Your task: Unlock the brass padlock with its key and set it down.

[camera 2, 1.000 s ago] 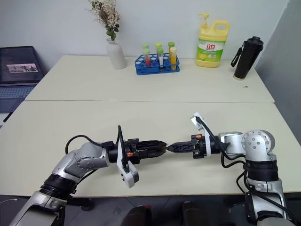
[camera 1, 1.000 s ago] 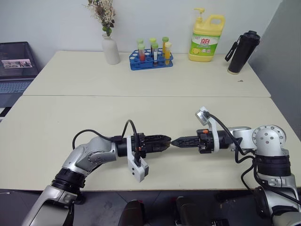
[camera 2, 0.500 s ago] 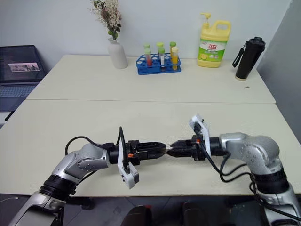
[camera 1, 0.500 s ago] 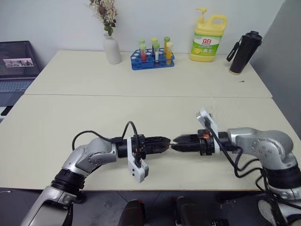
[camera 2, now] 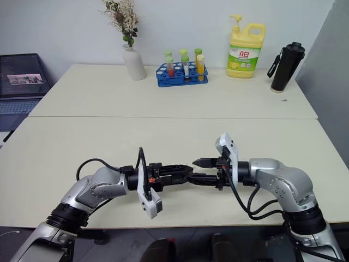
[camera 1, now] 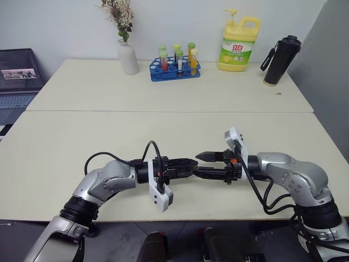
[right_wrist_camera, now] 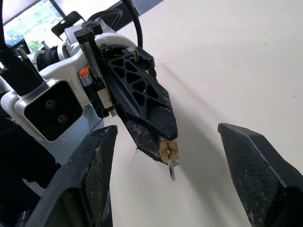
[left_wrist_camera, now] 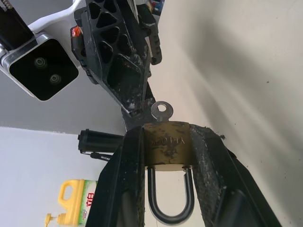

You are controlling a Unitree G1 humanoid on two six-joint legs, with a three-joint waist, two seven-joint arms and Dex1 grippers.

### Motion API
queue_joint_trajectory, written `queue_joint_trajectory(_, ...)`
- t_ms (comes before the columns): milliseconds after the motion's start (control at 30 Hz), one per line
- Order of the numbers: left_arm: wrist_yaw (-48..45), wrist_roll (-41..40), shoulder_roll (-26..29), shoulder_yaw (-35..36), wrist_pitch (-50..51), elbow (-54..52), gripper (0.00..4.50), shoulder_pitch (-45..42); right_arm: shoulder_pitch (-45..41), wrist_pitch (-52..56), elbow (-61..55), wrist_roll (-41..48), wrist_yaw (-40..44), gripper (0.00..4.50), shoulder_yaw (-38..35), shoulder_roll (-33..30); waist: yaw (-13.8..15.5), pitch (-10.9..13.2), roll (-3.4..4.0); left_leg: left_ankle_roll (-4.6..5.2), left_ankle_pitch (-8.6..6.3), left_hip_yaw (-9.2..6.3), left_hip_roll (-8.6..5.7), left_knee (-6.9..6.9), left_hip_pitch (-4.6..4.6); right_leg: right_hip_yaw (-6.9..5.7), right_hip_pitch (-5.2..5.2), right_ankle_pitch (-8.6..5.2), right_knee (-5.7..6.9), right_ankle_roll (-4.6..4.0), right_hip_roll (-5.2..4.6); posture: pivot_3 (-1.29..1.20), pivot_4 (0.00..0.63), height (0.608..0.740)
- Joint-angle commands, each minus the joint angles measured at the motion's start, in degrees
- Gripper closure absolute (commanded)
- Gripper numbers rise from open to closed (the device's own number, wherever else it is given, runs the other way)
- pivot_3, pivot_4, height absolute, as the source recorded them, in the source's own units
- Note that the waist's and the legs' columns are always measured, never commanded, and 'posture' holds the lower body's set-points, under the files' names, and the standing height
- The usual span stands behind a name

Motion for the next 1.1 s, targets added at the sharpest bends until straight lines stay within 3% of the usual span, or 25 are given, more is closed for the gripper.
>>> queue_joint_trajectory(33,0.9,-1.5,0.0,0.6,0.2,-1.8,3.52,-0.2,-0.3,-0.6,-1.0,0.3,0.2,0.95,0.0,0.4,0.0,0.0,0.0,0.0,0.0,-0.01,0.0,0.0,0.0,0.0,0.0,0.0,0.0,0.0,0.0,0.0,0.15,0.74)
queue_joint_trajectory(200,1.0,-1.6,-0.2,0.6,0.5,-2.1,3.52,-0.1,-0.1,-0.9,-1.0,-0.1,-0.1,0.95,0.9,0.9,0.0,0.0,0.0,0.0,0.0,-0.01,0.01,0.0,0.01,-0.01,0.0,0.0,0.01,0.0,0.0,0.0,0.15,0.74)
queue_joint_trajectory(467,1.1,-1.4,-0.4,0.5,0.8,-2.4,3.52,0.0,-0.1,-1.2,-1.1,-0.6,0.0,3.82,1.1,1.2,0.0,0.0,0.0,0.0,0.0,0.0,0.01,0.0,0.0,0.0,0.0,0.0,0.01,0.0,0.0,0.0,0.15,0.74)
queue_joint_trajectory(533,1.3,-1.3,-0.5,0.6,1.0,-2.5,3.52,0.1,-0.2,-1.1,-1.1,-0.5,-0.1,4.35,1.0,1.4,0.0,0.0,0.0,0.0,0.0,0.0,0.01,0.0,0.01,0.0,0.0,0.0,0.01,0.0,0.0,0.0,0.15,0.74)
queue_joint_trajectory(867,1.1,-2.8,-0.5,0.3,1.7,-2.3,3.52,0.3,-1.5,0.1,-0.5,0.5,0.4,4.35,-0.1,2.1,0.0,0.0,0.0,0.0,0.0,-0.01,0.02,0.0,0.01,-0.01,0.0,0.0,0.01,0.0,0.0,0.0,0.15,0.74)
queue_joint_trajectory(1100,-1.5,-8.7,1.2,0.4,2.9,-3.3,1.25,1.3,-2.0,-0.9,0.3,-0.5,1.6,4.35,0.4,1.6,0.0,0.0,0.0,0.0,0.0,-0.02,0.02,0.0,0.01,-0.01,0.0,0.0,0.01,0.0,0.0,0.0,0.15,0.74)
